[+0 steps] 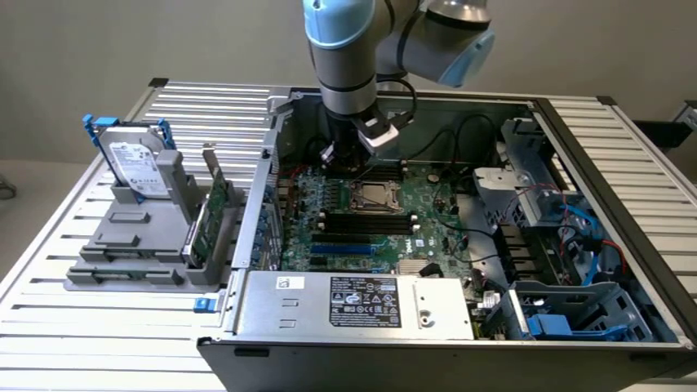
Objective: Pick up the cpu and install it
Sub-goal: 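Install the first cpu locking lever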
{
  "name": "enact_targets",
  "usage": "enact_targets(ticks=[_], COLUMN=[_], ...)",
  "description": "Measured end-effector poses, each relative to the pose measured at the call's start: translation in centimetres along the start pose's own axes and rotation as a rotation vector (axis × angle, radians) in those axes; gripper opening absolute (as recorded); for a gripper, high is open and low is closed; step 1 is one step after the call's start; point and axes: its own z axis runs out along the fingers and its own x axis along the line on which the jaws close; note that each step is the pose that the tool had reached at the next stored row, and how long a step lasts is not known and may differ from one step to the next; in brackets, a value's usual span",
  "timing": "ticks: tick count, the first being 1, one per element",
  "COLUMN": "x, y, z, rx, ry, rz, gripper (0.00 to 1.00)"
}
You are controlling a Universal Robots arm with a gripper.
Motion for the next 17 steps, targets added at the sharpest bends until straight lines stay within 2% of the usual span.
enact_targets(ticks=[3,11,13,17], x=[0.0,-0.2,-0.2,-0.2], y=[-0.04,-0.47,-0.52,-0.52], z=[-0.04,-1.50,-1.51,-1.52], rx=[-0.0024,0.0008,-0.0014,-0.0103], ry=[-0.0020,-0.0074,-0.0085,-0.0144], rz=[-0.001,0.001,0.000,-0.001], gripper=[0.11,0.11,0.11,0.11])
